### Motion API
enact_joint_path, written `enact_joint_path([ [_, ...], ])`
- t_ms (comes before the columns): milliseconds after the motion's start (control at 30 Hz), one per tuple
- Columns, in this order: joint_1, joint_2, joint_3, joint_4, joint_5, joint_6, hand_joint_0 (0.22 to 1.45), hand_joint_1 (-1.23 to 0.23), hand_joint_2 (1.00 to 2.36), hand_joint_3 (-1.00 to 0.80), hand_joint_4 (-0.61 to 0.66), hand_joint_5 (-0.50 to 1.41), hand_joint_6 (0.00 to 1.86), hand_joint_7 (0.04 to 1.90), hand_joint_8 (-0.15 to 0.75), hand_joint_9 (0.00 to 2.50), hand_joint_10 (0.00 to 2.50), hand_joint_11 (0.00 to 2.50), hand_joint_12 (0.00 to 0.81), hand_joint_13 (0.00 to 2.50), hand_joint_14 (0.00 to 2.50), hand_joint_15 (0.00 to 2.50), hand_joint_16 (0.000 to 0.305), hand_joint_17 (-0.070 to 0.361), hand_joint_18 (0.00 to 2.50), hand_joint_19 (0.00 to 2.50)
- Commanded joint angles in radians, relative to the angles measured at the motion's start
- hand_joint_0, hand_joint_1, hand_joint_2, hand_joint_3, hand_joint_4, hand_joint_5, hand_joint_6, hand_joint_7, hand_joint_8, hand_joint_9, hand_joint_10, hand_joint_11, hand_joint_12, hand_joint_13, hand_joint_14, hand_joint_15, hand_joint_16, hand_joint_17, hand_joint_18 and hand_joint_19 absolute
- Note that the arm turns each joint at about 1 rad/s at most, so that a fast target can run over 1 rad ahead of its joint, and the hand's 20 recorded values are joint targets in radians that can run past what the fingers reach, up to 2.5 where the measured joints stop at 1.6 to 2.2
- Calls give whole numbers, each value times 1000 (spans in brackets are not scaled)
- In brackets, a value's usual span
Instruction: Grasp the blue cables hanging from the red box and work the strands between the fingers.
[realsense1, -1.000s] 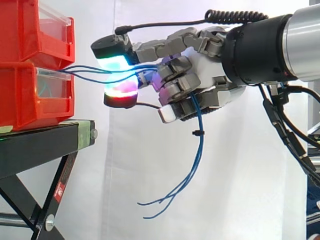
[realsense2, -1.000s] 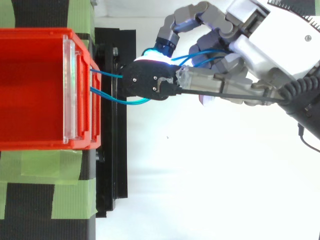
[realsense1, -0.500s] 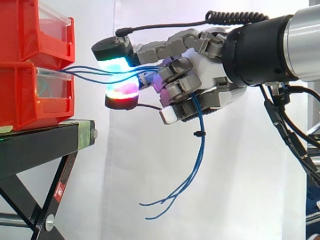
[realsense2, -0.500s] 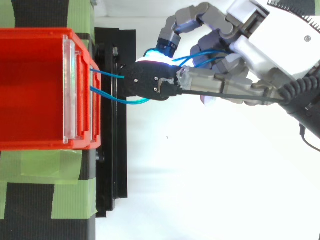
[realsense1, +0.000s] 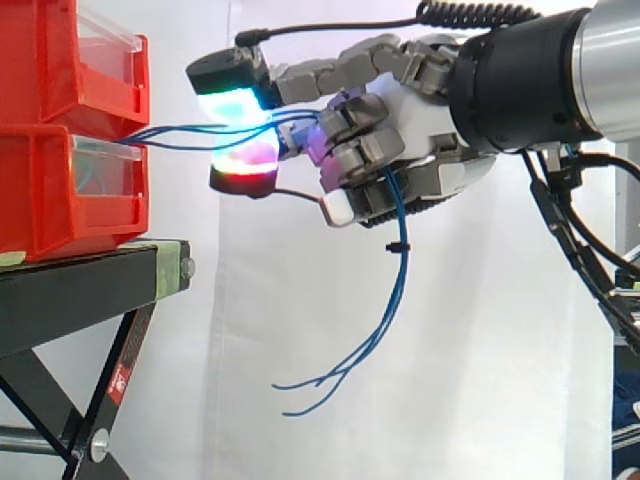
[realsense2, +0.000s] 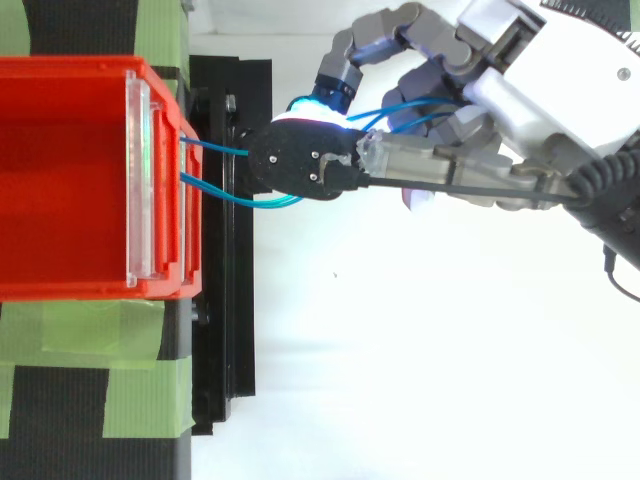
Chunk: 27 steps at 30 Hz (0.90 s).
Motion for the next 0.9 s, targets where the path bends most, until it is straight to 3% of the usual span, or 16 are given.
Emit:
enact_joint_path([
  [0, 0, 20, 0, -7, 1, 3, 1131, -613, 1001, 439, 281, -8, 1487, 985, 507, 1641, 2500, 2500, 726, 1976, 2500, 1785, 259, 194, 2500, 608],
  [233, 3, 20, 0, -87, 6, 40, 1130, -613, 1002, 439, 281, -8, 1487, 986, 507, 1641, 2500, 2500, 726, 1976, 2500, 1785, 259, 194, 2500, 608],
  [400, 9, 20, 0, -98, 6, 75, 1130, -613, 1002, 439, 279, -9, 1487, 986, 507, 1641, 2500, 2500, 726, 1976, 2500, 1785, 259, 194, 2500, 608],
  [700, 40, 20, 0, -112, 9, 77, 1129, -613, 1002, 439, 279, -9, 1488, 986, 507, 1641, 2500, 2500, 726, 1976, 2500, 1785, 259, 194, 2500, 608],
  [733, 49, 20, 0, -112, 9, 87, 1129, -613, 1002, 438, 278, -9, 1488, 984, 507, 1641, 2500, 2500, 726, 1976, 2500, 1785, 259, 194, 2500, 608],
  [867, 58, 20, 0, -113, 9, 127, 1129, -613, 1002, 438, 279, -8, 1487, 987, 507, 1641, 2500, 2500, 726, 1976, 2500, 1785, 259, 194, 2500, 608],
])
